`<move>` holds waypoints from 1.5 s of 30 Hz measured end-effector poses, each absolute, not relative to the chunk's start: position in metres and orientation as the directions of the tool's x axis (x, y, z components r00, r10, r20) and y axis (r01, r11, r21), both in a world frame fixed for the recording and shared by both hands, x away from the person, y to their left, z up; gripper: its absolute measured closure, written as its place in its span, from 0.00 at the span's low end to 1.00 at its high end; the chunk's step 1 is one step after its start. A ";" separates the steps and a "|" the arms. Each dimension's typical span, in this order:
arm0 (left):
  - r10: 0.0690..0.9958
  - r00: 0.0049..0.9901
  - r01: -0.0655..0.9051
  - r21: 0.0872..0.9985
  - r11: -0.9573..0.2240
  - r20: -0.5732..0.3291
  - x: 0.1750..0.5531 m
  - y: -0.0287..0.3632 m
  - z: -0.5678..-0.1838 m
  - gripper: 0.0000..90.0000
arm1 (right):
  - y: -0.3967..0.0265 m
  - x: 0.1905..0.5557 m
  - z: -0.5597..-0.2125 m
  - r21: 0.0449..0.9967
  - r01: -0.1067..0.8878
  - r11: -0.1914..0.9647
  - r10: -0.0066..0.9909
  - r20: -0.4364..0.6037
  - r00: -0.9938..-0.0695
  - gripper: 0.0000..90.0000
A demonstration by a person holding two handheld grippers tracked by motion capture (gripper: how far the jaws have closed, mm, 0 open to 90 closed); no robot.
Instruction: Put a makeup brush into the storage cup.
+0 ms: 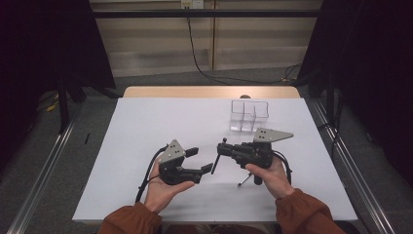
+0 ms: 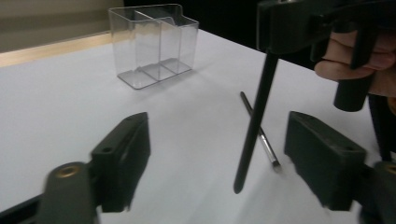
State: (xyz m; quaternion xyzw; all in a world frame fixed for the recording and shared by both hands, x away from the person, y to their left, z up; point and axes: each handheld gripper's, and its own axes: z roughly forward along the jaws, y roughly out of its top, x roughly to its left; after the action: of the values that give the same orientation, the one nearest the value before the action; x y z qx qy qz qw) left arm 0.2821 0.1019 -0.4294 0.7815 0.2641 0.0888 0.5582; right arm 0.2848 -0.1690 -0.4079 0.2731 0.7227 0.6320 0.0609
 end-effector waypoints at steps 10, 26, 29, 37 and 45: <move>0.575 0.800 0.342 0.918 -0.203 -0.171 0.283 0.115 -0.425 0.05 | -0.177 0.285 -0.407 0.950 0.307 0.056 0.488 0.242 -0.838 0.93; 0.661 0.736 0.321 0.935 -0.152 -0.145 0.277 0.152 -0.422 0.03 | -0.184 0.286 -0.404 0.955 0.291 0.062 0.504 0.221 -0.835 0.93; 0.680 0.722 0.299 0.944 -0.140 -0.128 0.275 0.162 -0.420 0.03 | -0.186 0.286 -0.403 0.956 0.287 0.062 0.512 0.217 -0.831 0.93; 0.706 0.697 0.285 0.952 -0.112 -0.125 0.271 0.183 -0.419 0.03 | -0.190 0.288 -0.403 0.956 0.289 0.056 0.528 0.218 -0.821 0.93; 0.724 0.682 0.285 0.950 -0.128 -0.107 0.264 0.203 -0.420 0.03 | -0.194 0.289 -0.401 0.957 0.285 0.054 0.541 0.212 -0.814 0.93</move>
State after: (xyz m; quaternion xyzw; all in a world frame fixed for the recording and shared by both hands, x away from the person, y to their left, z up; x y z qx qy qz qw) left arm 0.2637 0.2028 -0.4197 0.7251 0.3479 0.1952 0.5613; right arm 0.2890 -0.1939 -0.4007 0.2874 0.7187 0.6248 0.1023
